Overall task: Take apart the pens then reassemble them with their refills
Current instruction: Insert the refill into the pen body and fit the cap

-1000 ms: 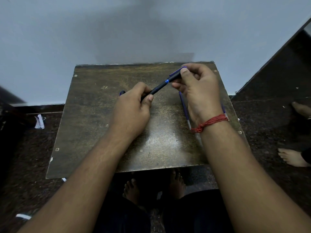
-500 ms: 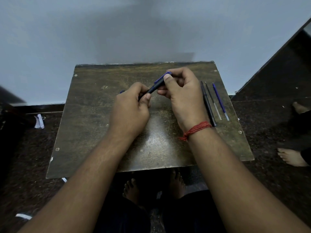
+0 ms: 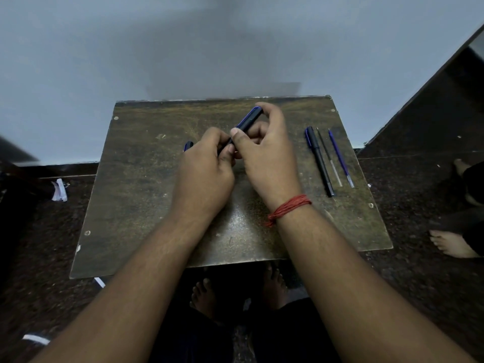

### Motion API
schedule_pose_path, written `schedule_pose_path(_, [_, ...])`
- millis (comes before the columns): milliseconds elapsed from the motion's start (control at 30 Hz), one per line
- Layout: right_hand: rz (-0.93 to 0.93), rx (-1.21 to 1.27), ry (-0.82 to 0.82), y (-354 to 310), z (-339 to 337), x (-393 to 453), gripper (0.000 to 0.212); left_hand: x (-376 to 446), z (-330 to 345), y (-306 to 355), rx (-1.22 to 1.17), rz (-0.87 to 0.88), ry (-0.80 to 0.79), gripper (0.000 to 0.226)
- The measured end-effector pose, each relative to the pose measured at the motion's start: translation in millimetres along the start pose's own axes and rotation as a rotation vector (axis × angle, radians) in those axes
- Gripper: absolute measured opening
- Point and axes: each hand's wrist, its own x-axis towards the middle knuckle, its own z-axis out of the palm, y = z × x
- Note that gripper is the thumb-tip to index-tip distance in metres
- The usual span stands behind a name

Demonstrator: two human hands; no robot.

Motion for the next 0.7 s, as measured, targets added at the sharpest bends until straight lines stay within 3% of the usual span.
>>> schedule_pose_path(200, [0.027,-0.070,0.022,-1,2,-2,0.058,0,1,0,0.016,0.013,0.012,0.004])
schedule_pose_path(333, [0.049,-0.088,0.085,1,1,1,0.028,0,4,1,0.000,0.053,-0.026,0.009])
schedule_pose_path(567, [0.076,-0.032,0.157,-2,-16,14,0.019,-3,4,4,0.028,0.153,-0.159,0.020])
schedule_pose_path(700, [-0.046,-0.270,0.257,-11,-52,30,0.013,0,-2,-1,0.030,0.118,-0.114,0.025])
